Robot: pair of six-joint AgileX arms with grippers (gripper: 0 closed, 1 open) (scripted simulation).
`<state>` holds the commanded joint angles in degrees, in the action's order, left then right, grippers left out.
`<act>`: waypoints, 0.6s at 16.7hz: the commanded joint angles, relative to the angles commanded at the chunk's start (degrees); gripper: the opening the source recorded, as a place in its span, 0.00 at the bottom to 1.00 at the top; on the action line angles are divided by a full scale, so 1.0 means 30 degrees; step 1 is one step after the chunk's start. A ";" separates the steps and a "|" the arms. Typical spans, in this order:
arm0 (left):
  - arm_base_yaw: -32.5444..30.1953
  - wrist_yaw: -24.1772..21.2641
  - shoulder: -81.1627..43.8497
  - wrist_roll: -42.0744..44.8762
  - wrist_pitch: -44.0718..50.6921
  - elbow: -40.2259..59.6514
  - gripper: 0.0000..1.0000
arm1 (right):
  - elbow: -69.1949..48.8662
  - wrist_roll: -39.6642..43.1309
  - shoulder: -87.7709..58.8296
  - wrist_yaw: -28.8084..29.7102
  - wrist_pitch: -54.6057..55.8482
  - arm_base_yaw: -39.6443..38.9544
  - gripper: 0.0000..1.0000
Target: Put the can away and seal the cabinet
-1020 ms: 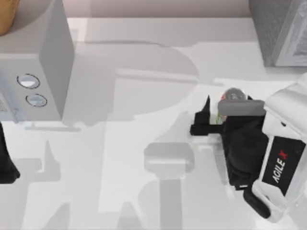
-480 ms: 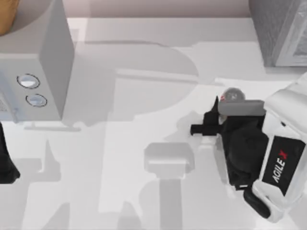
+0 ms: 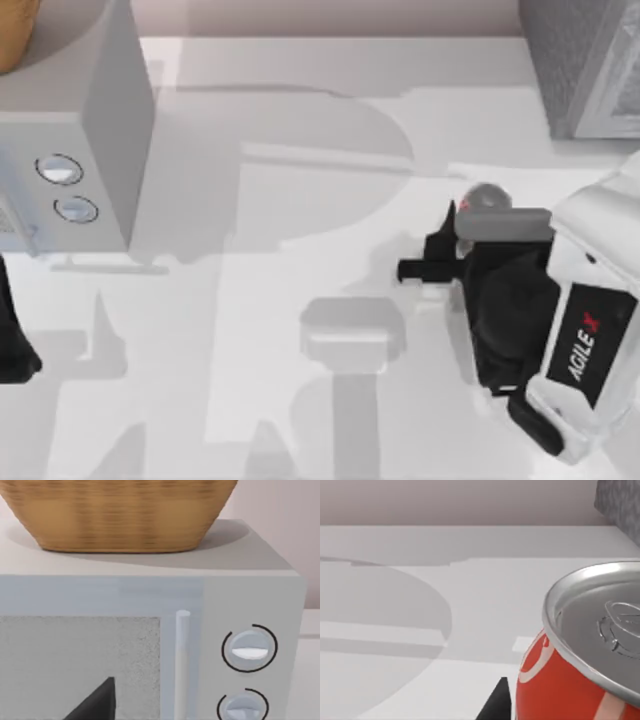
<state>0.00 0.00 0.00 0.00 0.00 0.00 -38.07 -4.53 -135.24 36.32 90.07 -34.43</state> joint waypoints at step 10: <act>0.0000 0.0000 0.0000 0.0000 0.0000 0.0000 1.00 | -0.0112 -0.0058 0.5170 -0.0048 -0.5411 0.0028 0.00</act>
<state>0.00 0.00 0.00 0.00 0.00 0.00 -38.41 -4.71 -119.73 36.18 73.84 -34.35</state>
